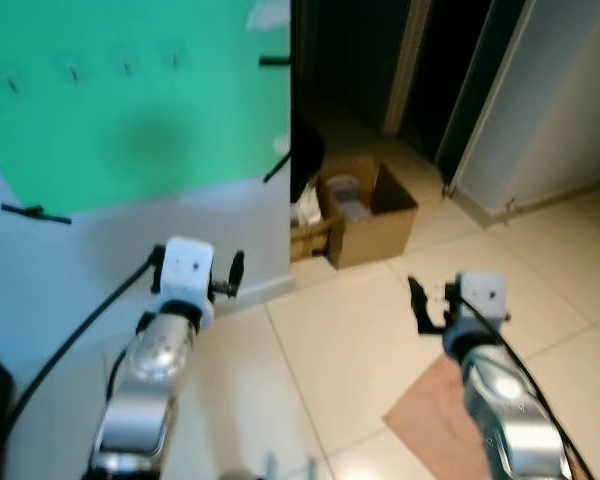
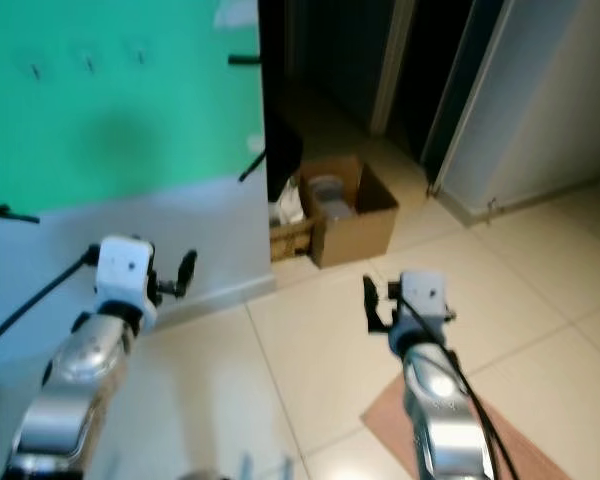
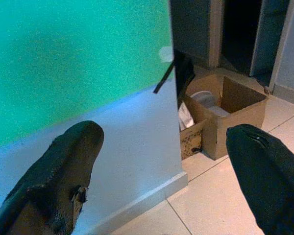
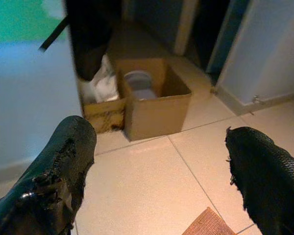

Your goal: Hang keys on a hook

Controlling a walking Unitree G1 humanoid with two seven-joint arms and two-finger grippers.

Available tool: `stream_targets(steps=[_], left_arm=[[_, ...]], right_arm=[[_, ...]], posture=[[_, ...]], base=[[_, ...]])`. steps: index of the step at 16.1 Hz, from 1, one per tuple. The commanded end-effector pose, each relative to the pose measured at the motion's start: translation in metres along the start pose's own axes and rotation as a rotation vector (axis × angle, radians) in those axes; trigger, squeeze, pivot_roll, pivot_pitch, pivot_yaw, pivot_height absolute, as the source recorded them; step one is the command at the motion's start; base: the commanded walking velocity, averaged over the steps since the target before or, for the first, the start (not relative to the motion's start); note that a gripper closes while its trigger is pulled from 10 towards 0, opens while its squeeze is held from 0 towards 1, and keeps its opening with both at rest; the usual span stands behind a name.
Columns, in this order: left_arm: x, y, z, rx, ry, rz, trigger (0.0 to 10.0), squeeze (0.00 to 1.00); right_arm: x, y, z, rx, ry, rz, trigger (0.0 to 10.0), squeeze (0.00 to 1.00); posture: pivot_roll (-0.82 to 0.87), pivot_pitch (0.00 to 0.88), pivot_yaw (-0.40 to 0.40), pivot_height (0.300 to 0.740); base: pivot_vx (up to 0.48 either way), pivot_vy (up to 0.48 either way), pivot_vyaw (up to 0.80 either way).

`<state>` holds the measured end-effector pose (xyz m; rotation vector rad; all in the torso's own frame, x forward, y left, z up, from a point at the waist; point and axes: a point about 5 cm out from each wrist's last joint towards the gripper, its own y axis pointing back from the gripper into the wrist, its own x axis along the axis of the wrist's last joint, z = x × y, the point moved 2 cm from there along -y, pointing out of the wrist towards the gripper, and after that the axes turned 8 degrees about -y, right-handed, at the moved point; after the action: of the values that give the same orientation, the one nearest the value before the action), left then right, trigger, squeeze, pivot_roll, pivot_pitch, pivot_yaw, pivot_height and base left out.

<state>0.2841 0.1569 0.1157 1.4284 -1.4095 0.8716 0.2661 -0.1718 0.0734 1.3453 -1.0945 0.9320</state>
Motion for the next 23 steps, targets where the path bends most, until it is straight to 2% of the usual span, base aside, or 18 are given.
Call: stream_targets(steps=[1,10,23], left_arm=[[-0.0022,-0.0001,-0.0008,0.001,0.005,-0.012,10.0,0.0],[-0.0025,-0.0003,-0.0008,-0.004,0.007,-0.013,10.0,0.0],[-0.002,-0.0011,-0.0009,-0.009,0.0,-0.01,10.0,0.0]], right_arm=[[0.0023,-0.0008,0.0006,-0.002,0.007,0.013,10.0,0.0],[0.0023,-0.0013,0.0008,0.002,0.037,0.019,10.0,0.0],[0.0015,-0.0033,0.0024,-0.008,0.04,0.016,10.0,0.0]], posture=[[0.0,0.0,0.012,0.74],[-0.01,0.0,0.012,0.74],[-0.01,0.0,0.018,0.74]], base=[[0.277,0.0,0.0],[0.287,0.0,0.0],[0.287,0.0,0.8]])
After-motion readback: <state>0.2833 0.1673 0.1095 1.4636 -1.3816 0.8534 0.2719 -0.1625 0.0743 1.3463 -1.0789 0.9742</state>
